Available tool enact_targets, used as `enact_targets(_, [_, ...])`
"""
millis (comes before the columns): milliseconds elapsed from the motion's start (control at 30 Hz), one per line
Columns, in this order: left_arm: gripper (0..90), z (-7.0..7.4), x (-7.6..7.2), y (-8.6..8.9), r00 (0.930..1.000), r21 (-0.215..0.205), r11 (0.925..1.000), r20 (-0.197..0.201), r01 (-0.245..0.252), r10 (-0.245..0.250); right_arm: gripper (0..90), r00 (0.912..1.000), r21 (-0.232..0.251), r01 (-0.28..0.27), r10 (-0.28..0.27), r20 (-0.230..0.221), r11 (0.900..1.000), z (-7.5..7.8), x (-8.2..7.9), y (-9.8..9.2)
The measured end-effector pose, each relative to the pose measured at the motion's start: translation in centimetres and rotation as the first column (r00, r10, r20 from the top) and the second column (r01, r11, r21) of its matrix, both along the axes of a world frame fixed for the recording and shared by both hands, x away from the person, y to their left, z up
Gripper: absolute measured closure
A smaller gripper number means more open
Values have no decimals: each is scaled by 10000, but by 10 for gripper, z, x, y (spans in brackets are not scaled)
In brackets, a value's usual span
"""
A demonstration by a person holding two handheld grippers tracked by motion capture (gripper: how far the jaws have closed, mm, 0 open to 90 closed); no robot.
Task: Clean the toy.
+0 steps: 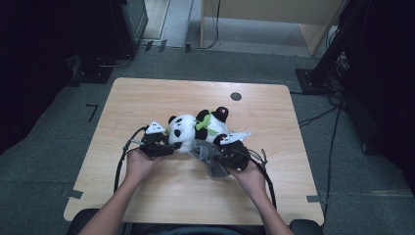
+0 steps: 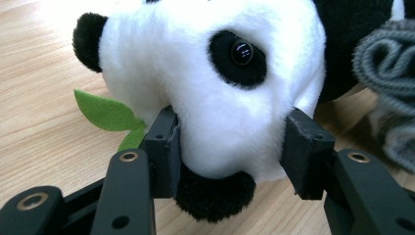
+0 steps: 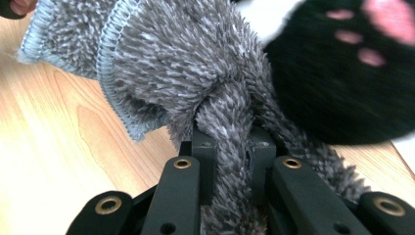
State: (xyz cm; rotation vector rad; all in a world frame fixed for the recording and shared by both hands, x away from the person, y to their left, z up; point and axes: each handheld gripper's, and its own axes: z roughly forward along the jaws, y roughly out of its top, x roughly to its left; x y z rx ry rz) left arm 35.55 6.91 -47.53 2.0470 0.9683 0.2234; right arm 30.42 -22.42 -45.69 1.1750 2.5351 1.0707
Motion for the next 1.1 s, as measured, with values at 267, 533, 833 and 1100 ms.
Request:
enact_targets(267, [478, 0, 0, 0, 10000, -30, 10000, -1, -5, 5, 800, 9997, 138, 232, -231, -5, 9996, 8, -2, -21])
enact_targets(533, [479, 0, 1, 0, 10000, -95, 9999, -25, -47, 47, 797, 9979, 163, 603, -606, 209, 9980, 16, -4, -46])
enact_targets(833, [477, 0, 1, 0, 10000, -48, 10000, -18, -12, 11, 797, 9851, 436, 1702, -1711, 173, 9844, 21, -2, -84])
enact_targets(1100, [475, 0, 1, 1, 10000, -13, 10000, 95, 12, -12, 797, 9657, 488, 2593, -2596, -6, 9646, 16, 10, -116])
